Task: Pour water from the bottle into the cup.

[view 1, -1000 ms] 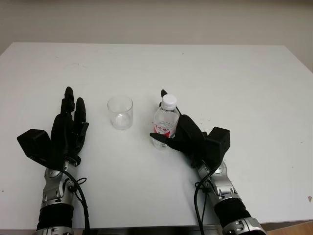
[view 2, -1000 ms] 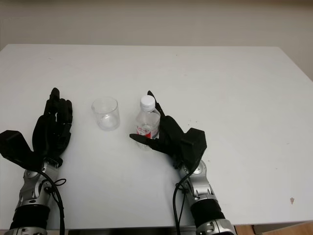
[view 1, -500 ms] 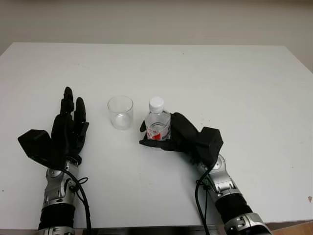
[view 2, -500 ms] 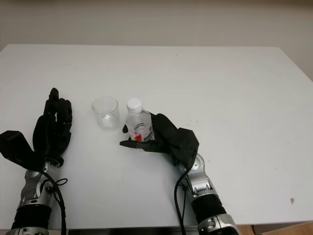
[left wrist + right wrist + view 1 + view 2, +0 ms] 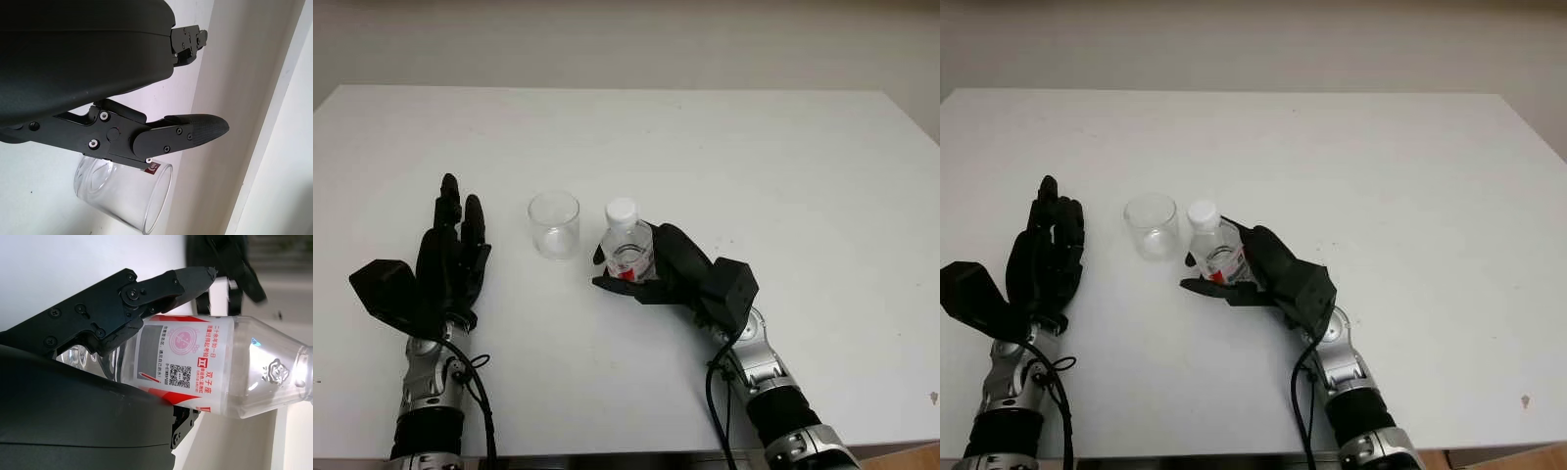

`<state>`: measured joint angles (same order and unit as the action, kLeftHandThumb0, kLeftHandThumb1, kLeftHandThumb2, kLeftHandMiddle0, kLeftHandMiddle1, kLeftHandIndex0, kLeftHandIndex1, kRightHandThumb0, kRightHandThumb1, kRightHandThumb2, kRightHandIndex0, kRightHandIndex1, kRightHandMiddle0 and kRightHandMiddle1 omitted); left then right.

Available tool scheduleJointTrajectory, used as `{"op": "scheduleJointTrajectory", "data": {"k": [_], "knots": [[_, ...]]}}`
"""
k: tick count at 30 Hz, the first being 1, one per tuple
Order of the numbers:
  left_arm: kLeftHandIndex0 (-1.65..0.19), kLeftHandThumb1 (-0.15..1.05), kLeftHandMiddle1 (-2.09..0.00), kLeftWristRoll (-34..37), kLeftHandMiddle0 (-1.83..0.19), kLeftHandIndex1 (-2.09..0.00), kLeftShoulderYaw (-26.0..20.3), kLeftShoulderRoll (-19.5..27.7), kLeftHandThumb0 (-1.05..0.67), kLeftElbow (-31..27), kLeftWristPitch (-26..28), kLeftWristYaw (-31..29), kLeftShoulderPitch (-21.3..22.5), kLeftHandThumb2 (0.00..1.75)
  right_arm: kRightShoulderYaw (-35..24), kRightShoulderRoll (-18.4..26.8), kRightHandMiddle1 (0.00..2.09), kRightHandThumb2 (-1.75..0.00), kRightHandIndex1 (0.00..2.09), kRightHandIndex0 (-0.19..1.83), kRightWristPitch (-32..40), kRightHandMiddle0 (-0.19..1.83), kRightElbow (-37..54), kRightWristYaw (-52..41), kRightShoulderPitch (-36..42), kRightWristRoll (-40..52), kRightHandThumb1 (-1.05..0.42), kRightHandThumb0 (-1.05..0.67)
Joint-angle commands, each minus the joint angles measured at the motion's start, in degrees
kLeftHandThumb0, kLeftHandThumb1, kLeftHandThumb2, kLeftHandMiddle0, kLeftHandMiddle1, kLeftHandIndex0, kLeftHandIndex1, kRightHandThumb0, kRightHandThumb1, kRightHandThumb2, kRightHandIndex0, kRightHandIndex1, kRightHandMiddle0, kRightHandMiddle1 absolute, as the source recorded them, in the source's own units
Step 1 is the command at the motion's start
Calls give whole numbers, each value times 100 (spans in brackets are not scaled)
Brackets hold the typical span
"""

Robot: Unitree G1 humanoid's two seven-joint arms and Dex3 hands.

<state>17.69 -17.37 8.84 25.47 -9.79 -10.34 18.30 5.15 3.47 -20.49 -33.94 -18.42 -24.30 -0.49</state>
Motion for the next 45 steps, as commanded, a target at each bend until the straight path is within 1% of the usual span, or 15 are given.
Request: {"op": "scheduleJointTrajectory", "data": {"k": [1,4,6,9,12,14,17,20,24,26,30,33,41,43,45], "knots": [[11,105,-5,-31,11,-6,-7,16,-61,65,-4,1,-6,52,-214,-41,209,-43,209,183,-58,180,-118,144,-446,140,-105,-41],[10,105,-6,-49,10,-6,-3,10,-61,55,0,34,4,51,-380,21,209,-45,209,183,-203,183,-413,414,-912,108,-105,-39],[11,105,-6,-50,11,-6,2,14,-61,48,4,21,4,51,-416,114,209,-46,209,183,-294,180,-624,659,-1243,-56,-105,-38],[12,105,-5,-33,12,-5,4,24,-61,41,11,-28,-2,52,-403,286,209,-43,209,178,-578,160,-1094,1090,-1751,-394,-105,-37],[12,105,-5,-16,12,-5,-6,7,-60,20,20,-23,-8,52,-349,440,209,-40,209,167,-698,147,-1591,1610,-2216,-779,-105,-35],[12,105,-5,-3,12,-5,-16,-2,-60,17,32,-12,-6,51,-226,578,209,-39,209,154,-707,131,-1895,1910,-2503,-1101,-105,-34],[12,105,-5,-47,12,-5,4,17,-60,20,-1,-13,-15,53,-73,694,209,-38,209,144,-613,117,-2329,2199,-2897,-1430,-105,-35],[12,105,-5,-59,12,-5,9,21,-60,12,7,-11,-16,53,85,755,209,-35,209,140,-619,112,-2756,2465,-3233,-1696,-105,-34],[12,105,-5,-40,12,-6,-2,5,-60,-15,25,8,-18,52,569,923,209,-34,209,133,-692,103,-3221,3017,-3631,-2396,-105,-33],[12,105,-5,-49,12,-5,0,7,-60,-13,2,8,-19,51,842,970,209,-34,209,132,-624,101,-3397,3287,-3806,-2742,-105,-33],[12,105,-5,-47,12,-5,1,9,-59,-1,-10,-6,-10,53,1493,1039,209,-26,209,130,-377,96,-3661,4136,-4096,-3576,-105,-38],[12,105,-5,-55,12,-6,5,8,-59,11,-11,-4,-7,53,1837,978,209,-23,209,129,33,94,-3805,4533,-4303,-3968,-105,-41],[10,105,-5,-26,11,-6,-5,-49,-60,55,-23,46,25,51,2329,780,209,-26,209,121,766,83,-3926,4936,-4657,-4380,-105,-44],[11,105,-5,-23,11,-6,-8,-52,-60,88,-32,43,36,50,2402,733,209,-26,209,116,879,78,-3945,4983,-4729,-4426,-105,-44],[11,105,-5,-1,11,-6,-16,-65,-60,106,-28,39,43,50,2433,699,209,-26,209,116,895,75,-3958,5010,-4781,-4426,-105,-43]]}}
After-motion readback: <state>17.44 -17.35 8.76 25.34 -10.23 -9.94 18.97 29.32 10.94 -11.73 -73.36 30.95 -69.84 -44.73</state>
